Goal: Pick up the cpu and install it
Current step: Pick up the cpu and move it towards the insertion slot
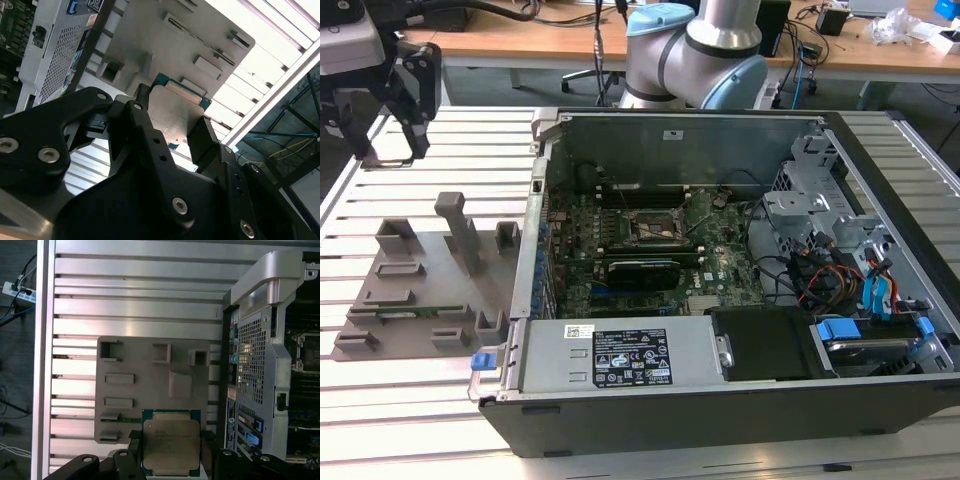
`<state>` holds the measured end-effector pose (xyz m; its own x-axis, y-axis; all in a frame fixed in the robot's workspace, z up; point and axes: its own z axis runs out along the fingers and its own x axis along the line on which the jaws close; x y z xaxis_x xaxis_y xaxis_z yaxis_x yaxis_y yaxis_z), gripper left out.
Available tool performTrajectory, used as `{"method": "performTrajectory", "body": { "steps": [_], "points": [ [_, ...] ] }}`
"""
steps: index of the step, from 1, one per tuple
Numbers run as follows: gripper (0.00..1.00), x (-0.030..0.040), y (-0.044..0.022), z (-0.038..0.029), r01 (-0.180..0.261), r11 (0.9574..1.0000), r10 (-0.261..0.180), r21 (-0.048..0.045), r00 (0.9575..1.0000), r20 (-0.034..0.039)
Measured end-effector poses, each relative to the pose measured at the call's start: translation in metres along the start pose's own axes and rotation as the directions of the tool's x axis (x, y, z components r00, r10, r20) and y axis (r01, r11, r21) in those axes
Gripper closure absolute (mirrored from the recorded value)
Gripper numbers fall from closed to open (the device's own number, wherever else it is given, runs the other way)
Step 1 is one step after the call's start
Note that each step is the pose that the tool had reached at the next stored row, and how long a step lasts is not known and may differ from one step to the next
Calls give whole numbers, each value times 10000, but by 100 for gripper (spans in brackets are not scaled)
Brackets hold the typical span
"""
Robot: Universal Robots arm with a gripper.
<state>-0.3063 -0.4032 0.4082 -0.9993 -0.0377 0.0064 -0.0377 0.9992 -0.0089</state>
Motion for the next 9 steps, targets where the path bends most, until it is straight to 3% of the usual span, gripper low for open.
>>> {"method": "performTrajectory", "body": {
  "steps": [9],
  "points": [
    [45,-145,-5,22,1,10000,-1,0,10000,0]
  ]
}}
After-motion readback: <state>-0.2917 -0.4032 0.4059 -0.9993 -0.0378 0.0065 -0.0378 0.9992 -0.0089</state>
